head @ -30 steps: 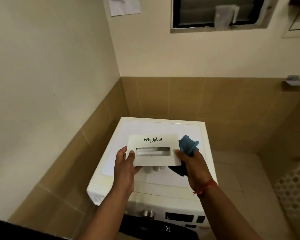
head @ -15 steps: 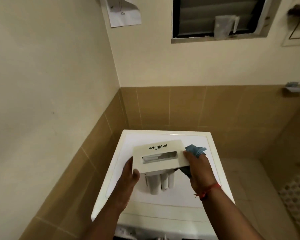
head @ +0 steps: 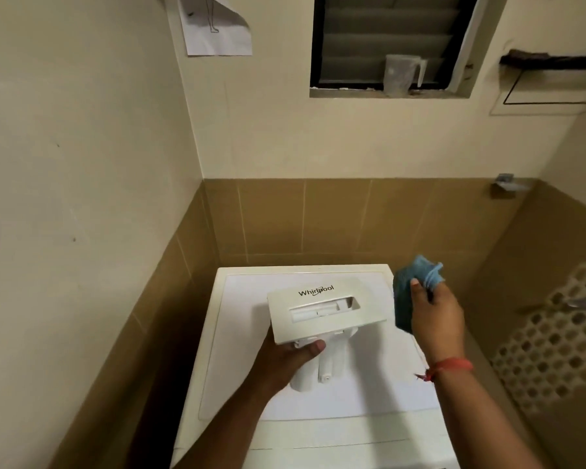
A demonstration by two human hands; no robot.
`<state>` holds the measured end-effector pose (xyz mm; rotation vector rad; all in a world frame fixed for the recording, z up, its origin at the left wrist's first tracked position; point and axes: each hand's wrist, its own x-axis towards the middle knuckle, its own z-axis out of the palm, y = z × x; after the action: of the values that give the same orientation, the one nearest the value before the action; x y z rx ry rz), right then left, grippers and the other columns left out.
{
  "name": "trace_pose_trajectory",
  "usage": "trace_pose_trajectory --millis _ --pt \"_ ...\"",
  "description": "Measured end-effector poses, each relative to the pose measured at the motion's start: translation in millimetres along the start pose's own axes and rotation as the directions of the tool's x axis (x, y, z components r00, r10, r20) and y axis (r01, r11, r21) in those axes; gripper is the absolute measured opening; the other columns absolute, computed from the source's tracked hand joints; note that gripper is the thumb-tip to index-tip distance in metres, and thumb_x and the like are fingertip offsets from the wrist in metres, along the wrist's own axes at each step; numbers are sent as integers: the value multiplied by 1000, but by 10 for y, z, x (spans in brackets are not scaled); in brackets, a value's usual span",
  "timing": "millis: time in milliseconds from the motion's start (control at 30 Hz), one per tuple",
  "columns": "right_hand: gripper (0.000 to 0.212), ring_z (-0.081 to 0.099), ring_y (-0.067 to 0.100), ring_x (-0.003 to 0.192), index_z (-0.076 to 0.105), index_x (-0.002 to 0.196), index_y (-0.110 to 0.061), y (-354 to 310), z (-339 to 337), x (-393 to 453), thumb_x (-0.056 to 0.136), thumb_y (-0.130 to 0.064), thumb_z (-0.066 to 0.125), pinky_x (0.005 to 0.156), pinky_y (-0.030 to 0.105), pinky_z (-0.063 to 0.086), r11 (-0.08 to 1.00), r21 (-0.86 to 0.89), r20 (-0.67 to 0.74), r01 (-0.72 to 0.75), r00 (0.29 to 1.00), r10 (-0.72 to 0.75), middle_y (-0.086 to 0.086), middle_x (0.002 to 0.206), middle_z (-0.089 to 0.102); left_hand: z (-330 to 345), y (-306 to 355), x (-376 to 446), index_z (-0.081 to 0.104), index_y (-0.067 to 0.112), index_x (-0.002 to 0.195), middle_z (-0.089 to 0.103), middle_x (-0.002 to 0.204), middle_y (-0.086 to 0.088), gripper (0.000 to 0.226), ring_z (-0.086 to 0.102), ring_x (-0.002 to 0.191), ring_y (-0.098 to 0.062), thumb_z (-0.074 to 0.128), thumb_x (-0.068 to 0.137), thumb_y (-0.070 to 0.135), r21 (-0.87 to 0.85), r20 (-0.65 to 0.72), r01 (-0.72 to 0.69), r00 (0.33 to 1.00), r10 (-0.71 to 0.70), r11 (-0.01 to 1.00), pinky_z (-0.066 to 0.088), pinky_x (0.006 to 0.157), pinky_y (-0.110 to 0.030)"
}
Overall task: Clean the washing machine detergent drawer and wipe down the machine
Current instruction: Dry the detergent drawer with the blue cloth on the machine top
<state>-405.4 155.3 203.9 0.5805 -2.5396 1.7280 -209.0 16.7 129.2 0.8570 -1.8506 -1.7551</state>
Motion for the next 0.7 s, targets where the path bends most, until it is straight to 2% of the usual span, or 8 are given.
trace_pose_trajectory --millis 33,100,233,367,400,500,600,700 --pt "10 59 34 83 60 86 -4 -66 -6 -34 94 -8 56 71 39 47 981 -110 -24 161 986 -164 14 86 63 -9 3 9 59 27 128 69 119 15 58 64 107 3 84 76 21 6 9 5 1000 -5 1000 49 77 -10" --pt "14 56 34 73 57 76 -12 -188 69 -161 86 -1 59 63 40 47 839 -348 118 417 908 -402 12 78 61 -9 -7 31 61 27 126 70 116 16 54 64 106 1 83 77 19 6 17 14 1000 -14 1000 50 76 -11" --pt "21 58 27 80 69 94 -25 -354 338 -637 75 -17 71 68 37 47 568 -518 433 639 769 -471 -2 84 61 2 7 60 59 24 125 71 111 12 53 65 101 1 82 77 19 15 37 -18 999 17 1000 50 76 -11" --pt "48 60 23 93 68 112 -33 -398 538 -919 68 -16 72 82 37 51 542 -424 534 726 684 -497 -4 97 64 22 22 45 53 11 118 65 105 3 32 67 95 -4 61 91 -2 -59 125 -16 992 24 998 52 73 -15" --pt "50 61 22 96 67 115 -34 -387 549 -937 68 -16 72 84 35 51 543 -396 552 741 665 -504 -5 99 64 38 -46 63 53 14 114 63 105 -1 30 67 94 -8 68 89 8 -108 133 -19 990 34 994 53 73 -16" --pt "51 59 20 104 63 121 -35 -259 479 -854 75 -15 70 89 30 48 518 -340 582 785 608 -540 -5 109 63 32 -10 103 54 13 109 66 92 4 82 67 77 0 87 49 58 -109 108 -17 994 29 994 52 69 -12" --pt "55 59 24 109 66 121 -30 -76 278 -620 73 -4 69 93 35 49 526 -386 533 757 649 -543 0 115 64 54 20 169 48 5 128 65 102 3 61 68 84 6 79 78 19 -131 76 -11 997 21 991 53 71 -13" --pt "53 60 30 107 69 118 -23 10 185 -509 69 -1 74 92 41 51 578 -454 455 678 734 -504 5 114 65 50 -15 200 49 24 119 60 120 9 63 62 105 6 82 66 34 -67 67 -35 997 39 997 51 82 -14"
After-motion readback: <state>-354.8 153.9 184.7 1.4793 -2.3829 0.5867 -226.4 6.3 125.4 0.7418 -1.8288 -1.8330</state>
